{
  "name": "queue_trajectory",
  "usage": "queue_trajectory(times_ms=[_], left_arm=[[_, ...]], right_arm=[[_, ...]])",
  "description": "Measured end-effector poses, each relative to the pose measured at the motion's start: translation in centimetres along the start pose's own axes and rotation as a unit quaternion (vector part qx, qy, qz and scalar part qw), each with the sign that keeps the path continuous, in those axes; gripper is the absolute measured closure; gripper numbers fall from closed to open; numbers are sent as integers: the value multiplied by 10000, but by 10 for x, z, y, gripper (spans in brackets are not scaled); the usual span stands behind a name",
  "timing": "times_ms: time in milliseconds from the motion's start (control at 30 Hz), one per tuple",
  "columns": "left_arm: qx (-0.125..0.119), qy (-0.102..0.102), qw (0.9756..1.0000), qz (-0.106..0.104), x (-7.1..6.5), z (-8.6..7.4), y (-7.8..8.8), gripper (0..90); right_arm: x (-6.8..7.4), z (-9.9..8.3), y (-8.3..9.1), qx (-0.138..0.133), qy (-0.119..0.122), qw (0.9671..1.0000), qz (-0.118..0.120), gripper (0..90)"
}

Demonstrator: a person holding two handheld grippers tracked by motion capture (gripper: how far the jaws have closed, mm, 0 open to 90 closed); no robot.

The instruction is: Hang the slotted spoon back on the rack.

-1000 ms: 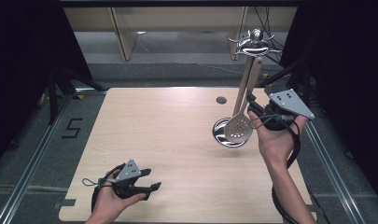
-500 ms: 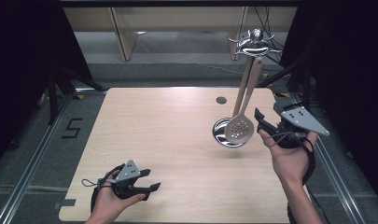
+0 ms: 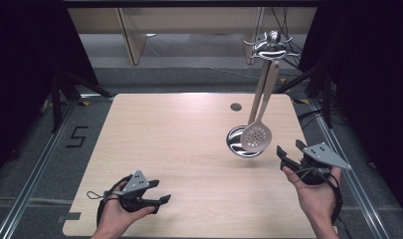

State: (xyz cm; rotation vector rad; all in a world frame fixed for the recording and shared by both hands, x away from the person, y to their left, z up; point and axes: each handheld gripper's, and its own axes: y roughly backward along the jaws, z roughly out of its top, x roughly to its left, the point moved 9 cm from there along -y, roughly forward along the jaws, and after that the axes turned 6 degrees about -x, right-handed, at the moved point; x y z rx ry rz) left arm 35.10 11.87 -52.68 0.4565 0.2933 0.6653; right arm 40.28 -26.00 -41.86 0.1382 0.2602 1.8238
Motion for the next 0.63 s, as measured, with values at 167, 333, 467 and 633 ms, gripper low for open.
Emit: queue_trajectory(times_ms=[167,333,467,633], left_arm=[[17,-37,10000,-10,1,0,0,306],[-40,-5,10000,-47,1,-2,1,322],[-93,64,9999,-35,0,-2,1,339],[-123,16,9999,-73,1,-1,2,373]], right_arm=[[-1,-29,3,191,-121,9997,10,366],[-5,-52,7,326,-29,9994,78,373],[-4,-57,10,344,-59,9993,125,378],[1,-61,9,389,-235,9987,214,378]])
